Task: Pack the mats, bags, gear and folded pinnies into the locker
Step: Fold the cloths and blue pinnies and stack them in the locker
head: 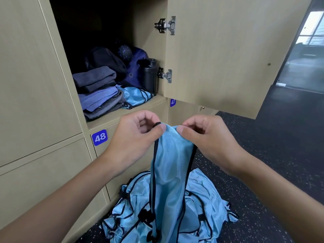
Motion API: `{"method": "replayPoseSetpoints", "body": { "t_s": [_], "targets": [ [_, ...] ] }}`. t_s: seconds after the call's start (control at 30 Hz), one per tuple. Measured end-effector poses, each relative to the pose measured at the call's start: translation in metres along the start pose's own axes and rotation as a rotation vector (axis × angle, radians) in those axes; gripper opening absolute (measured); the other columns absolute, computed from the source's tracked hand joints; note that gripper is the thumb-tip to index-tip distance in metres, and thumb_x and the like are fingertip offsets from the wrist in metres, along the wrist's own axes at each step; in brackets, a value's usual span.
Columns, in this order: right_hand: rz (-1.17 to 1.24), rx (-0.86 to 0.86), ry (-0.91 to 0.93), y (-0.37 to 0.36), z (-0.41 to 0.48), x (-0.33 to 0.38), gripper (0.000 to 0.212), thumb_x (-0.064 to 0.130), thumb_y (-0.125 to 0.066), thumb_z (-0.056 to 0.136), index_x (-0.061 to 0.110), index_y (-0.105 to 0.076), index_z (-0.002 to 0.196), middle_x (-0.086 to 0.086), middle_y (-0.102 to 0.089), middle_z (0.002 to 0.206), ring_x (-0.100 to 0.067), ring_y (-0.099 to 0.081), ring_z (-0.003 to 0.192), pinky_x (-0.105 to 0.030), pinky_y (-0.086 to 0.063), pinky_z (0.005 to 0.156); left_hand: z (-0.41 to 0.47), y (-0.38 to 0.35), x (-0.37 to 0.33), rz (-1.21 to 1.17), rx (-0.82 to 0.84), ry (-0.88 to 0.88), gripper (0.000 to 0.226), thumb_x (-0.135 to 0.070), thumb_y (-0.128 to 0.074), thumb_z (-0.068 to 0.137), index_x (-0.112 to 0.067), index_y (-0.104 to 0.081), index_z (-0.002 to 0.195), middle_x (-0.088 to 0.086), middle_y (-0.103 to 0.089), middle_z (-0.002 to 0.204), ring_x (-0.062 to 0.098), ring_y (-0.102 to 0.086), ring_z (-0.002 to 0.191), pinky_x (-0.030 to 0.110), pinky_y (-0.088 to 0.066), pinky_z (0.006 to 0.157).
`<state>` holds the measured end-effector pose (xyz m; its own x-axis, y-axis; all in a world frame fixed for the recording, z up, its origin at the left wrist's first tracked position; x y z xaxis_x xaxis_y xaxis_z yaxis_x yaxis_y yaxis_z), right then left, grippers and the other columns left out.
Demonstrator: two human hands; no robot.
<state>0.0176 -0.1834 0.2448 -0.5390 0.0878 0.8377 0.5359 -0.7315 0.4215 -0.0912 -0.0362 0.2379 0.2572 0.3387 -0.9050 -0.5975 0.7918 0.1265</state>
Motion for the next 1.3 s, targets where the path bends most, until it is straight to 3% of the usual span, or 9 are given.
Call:
{"method": "replayPoseSetpoints", "body": {
  "t_s": [0.17,0.33,0.5,0.77,0.93,1.03,1.1,1.2,1.3],
  "targets": [
    [-0.008,-0.049,-0.013,0.003,0.002,-0.003,0.022,0.028,-0.067,0.091,0.010,-0.065,0.078,0.002,-0.054,0.064,-0.005,-0.040,0.053,-0.019,-0.034,0.050,0.002,0.000,-0.001,-0.030,-0.037,-0.012,0.018,0.002,-0.070,0.086,-0.013,-0.064,0.078,-0.003,-0.067,0.071,0.008,-0.063,0.066,0.017,-0.053,0.069],
    [-0.017,0.154,0.010,0.002,-0.002,0.001,0.006,0.016,-0.068,0.090,0.012,-0.067,0.095,0.003,-0.057,0.070,-0.003,-0.047,0.058,-0.016,-0.040,0.056,0.005,0.004,-0.008,-0.009,-0.092,-0.053,0.017,-0.001,-0.068,0.090,-0.015,-0.062,0.080,-0.007,-0.068,0.064,0.004,-0.059,0.060,0.014,-0.048,0.063],
    [-0.094,0.029,0.037,0.003,-0.002,0.003,0.035,0.021,-0.058,0.097,-0.008,-0.054,0.078,0.009,-0.033,0.056,-0.003,-0.027,0.046,-0.015,-0.024,0.044,0.008,0.011,-0.012,0.040,-0.084,-0.099,0.015,-0.001,-0.065,0.092,-0.016,-0.063,0.088,-0.008,-0.067,0.069,0.008,-0.060,0.065,0.021,-0.051,0.068],
    [0.005,-0.049,0.059,-0.004,-0.001,0.008,0.031,0.025,-0.060,0.096,-0.002,-0.058,0.080,-0.003,-0.046,0.064,-0.010,-0.037,0.057,-0.026,-0.032,0.053,0.003,0.006,-0.010,0.061,0.057,0.027,0.022,-0.012,-0.066,0.094,-0.019,-0.062,0.114,0.004,-0.071,0.097,0.013,-0.066,0.081,0.031,-0.055,0.082],
    [0.103,-0.010,0.040,-0.008,0.000,0.007,0.008,0.015,-0.066,0.093,0.010,-0.059,0.093,-0.006,-0.058,0.070,-0.008,-0.046,0.060,-0.021,-0.040,0.058,0.001,0.006,-0.012,0.136,0.107,0.010,0.010,-0.012,-0.066,0.094,-0.011,-0.072,0.086,0.008,-0.067,0.077,0.015,-0.055,0.070,0.031,-0.045,0.069],
    [0.085,0.146,-0.036,-0.014,-0.001,0.000,0.031,0.009,-0.072,0.086,0.015,-0.056,0.112,-0.012,-0.071,0.096,-0.019,-0.065,0.075,-0.032,-0.055,0.074,0.002,0.006,-0.017,0.067,0.037,-0.001,0.013,-0.013,-0.063,0.096,-0.008,-0.069,0.086,0.010,-0.066,0.079,0.017,-0.057,0.071,0.032,-0.047,0.070],
    [-0.052,0.130,-0.006,-0.019,-0.002,0.000,0.019,0.012,-0.069,0.088,0.006,-0.062,0.105,-0.017,-0.071,0.096,-0.031,-0.067,0.084,-0.045,-0.055,0.082,0.001,0.006,-0.016,0.060,0.008,0.008,0.014,-0.014,-0.063,0.096,-0.011,-0.066,0.082,0.013,-0.066,0.079,0.019,-0.057,0.070,0.035,-0.047,0.069],
    [0.008,0.061,-0.016,-0.023,-0.002,-0.001,0.015,0.014,-0.061,0.094,0.000,-0.058,0.096,-0.026,-0.065,0.089,-0.029,-0.053,0.069,-0.045,-0.049,0.069,0.000,0.005,-0.012,0.099,-0.021,0.004,0.010,-0.015,-0.065,0.096,-0.014,-0.066,0.086,0.015,-0.069,0.083,0.018,-0.059,0.071,0.040,-0.050,0.068],
    [0.085,0.037,-0.001,-0.025,-0.003,0.004,0.020,0.017,-0.060,0.096,0.001,-0.054,0.084,-0.005,-0.047,0.063,-0.009,-0.037,0.058,-0.025,-0.032,0.053,-0.002,0.002,-0.014,0.163,-0.007,-0.015,0.013,-0.022,-0.075,0.086,-0.020,-0.070,0.098,-0.006,-0.071,0.087,0.002,-0.063,0.076,0.023,-0.054,0.072]
  ]
}}
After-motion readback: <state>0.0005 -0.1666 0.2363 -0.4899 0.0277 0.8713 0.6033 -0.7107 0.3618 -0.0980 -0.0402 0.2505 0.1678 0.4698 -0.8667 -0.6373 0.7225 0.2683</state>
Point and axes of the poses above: each hand's wrist, its own z-axis towards the middle knuckle, its own y-axis out of the back of the hand, x = y × z, the point moved 1 cm from there along z, towards the middle knuckle
